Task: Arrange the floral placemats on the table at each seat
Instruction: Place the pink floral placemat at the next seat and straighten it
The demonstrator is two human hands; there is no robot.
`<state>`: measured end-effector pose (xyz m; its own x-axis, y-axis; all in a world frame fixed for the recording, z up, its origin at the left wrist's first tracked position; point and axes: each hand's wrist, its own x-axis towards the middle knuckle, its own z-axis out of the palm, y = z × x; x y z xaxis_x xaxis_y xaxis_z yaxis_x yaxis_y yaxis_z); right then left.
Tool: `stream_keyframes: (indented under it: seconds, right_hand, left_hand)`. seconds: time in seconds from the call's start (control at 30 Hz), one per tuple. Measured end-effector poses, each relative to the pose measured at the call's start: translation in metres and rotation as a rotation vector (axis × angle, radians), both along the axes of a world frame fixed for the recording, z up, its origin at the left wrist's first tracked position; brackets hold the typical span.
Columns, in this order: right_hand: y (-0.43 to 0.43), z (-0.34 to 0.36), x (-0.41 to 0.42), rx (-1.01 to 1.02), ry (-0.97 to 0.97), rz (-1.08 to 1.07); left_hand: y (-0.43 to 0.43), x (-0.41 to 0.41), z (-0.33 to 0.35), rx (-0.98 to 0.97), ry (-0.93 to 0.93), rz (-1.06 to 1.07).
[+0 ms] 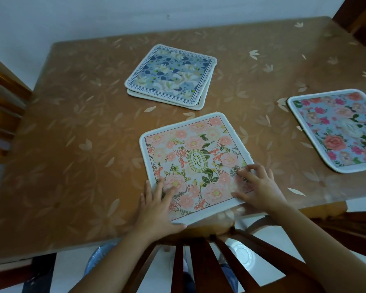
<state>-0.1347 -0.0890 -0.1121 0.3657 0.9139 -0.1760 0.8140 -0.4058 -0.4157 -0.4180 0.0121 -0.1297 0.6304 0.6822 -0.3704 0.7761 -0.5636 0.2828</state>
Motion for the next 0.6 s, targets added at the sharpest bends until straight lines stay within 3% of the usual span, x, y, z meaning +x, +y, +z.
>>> stream_keyframes:
  seconds: [0.6]
  right_hand:
    - [-0.008,-0.003,-0.028,0.094,0.038,0.282]
  left_hand:
    - [0.013,-0.032,0.015,-0.053,-0.058,0.138]
